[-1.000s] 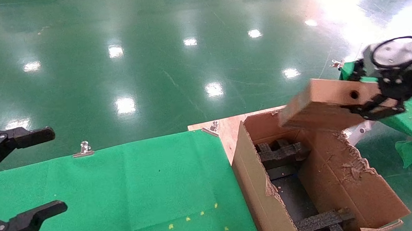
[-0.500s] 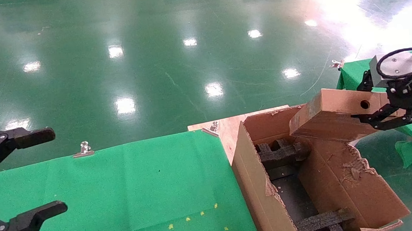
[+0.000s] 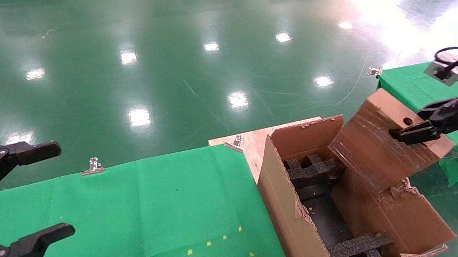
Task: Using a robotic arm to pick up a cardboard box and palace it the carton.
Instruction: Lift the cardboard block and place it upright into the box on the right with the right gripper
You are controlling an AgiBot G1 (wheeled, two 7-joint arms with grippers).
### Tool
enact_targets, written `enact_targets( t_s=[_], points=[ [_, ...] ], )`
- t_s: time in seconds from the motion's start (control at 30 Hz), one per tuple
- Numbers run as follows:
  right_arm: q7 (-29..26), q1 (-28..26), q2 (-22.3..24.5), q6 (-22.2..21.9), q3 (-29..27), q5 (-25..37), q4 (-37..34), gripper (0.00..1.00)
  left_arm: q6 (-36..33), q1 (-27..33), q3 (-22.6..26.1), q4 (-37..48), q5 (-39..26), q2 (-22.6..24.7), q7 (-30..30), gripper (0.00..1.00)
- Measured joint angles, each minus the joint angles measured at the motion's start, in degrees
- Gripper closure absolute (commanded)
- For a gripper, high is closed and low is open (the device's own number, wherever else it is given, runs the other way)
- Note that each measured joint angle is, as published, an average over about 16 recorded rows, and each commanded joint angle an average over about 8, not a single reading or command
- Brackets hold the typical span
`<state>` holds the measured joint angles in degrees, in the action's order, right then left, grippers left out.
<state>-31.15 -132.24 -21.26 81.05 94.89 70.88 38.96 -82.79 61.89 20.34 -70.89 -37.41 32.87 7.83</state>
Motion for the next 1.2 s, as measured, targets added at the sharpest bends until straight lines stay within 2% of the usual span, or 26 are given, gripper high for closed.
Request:
enact_targets(
  t_s=[0.17,0.57,1.2],
  points=[
    [-4.47,1.35,1.24,-1.65,0.18,-1.14,-0.58,1.00,0.00,0.00,0.00,0.01,0.00,0.00,0.00,0.00],
    [-10.32,4.56,1.50,-5.58,1.46,-1.14,0.15,1.00,0.01,-0.01,0.00,0.02,0.00,-0.01,0.00,0.00],
    [-24.14,14.00,1.37,-17.48,5.40,0.13,8.46,1.00,0.01,-0.01,0.00,0.02,0.00,-0.01,0.00,0.00]
  ],
)
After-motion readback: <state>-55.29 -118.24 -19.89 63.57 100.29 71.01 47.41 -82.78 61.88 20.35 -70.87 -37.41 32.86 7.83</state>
